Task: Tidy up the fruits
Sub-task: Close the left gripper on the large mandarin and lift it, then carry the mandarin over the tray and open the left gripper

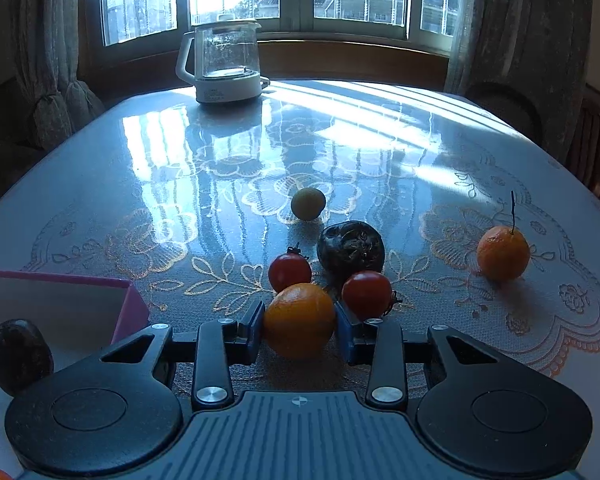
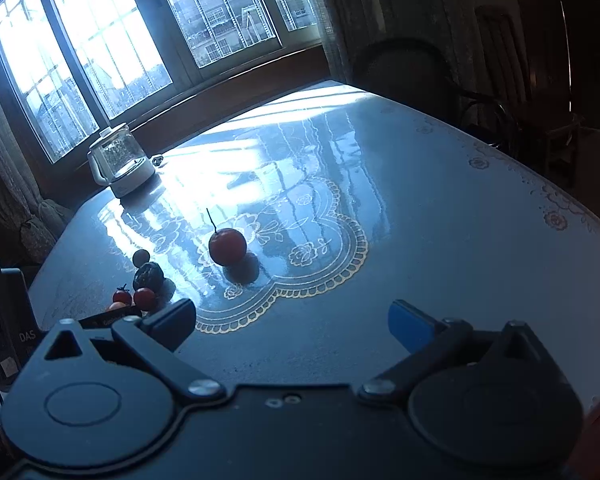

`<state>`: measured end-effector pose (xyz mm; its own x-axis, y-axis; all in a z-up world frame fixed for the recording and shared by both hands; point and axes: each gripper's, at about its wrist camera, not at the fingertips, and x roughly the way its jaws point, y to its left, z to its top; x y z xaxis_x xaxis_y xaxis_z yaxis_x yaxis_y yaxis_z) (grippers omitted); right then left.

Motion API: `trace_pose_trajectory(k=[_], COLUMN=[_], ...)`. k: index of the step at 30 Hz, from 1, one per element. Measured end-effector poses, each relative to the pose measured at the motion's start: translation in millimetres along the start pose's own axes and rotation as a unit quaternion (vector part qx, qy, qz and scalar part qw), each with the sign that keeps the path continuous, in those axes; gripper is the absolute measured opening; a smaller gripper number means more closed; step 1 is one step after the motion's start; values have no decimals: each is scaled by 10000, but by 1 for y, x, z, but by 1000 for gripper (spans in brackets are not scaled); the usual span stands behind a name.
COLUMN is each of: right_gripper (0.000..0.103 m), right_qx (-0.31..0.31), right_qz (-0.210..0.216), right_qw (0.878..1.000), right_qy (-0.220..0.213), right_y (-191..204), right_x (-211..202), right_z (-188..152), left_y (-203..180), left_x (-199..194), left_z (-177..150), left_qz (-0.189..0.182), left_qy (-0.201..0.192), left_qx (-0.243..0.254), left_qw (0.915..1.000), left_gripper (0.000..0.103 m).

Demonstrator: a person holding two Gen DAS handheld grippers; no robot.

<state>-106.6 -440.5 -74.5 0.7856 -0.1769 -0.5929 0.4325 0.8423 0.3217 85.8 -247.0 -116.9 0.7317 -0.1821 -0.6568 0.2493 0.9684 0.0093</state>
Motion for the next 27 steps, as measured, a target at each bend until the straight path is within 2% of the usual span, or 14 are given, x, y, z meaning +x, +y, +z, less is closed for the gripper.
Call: trace_pose_trajectory(k=[9,15,19,23,27], right_gripper=[103,103,103,103,103], right_qx=[-43,-147,-228,-346,-391], right_qz=[62,197,353,546,693], right_qw=[10000,9997,9991,9979,9967], right_qy=[10,24,53,91,147], right_y=[8,24,42,65,85], right_x=[3,8,13,18,25], right_z=[1,2,0,-2,-5], left_y=[10,44,89,147,200], left_x=[-23,-62,-82,-86,-74], left_z=[3,9,10,5,-5], left_qz=[-120,-171,99,615,1188], left_qy=[-148,-461,-555,-482,-312], left_qx=[-84,-161,-355,-586,-798], left_qw=[9998,9987,9978,9952,9892], left_gripper=[37,38,38,38,38])
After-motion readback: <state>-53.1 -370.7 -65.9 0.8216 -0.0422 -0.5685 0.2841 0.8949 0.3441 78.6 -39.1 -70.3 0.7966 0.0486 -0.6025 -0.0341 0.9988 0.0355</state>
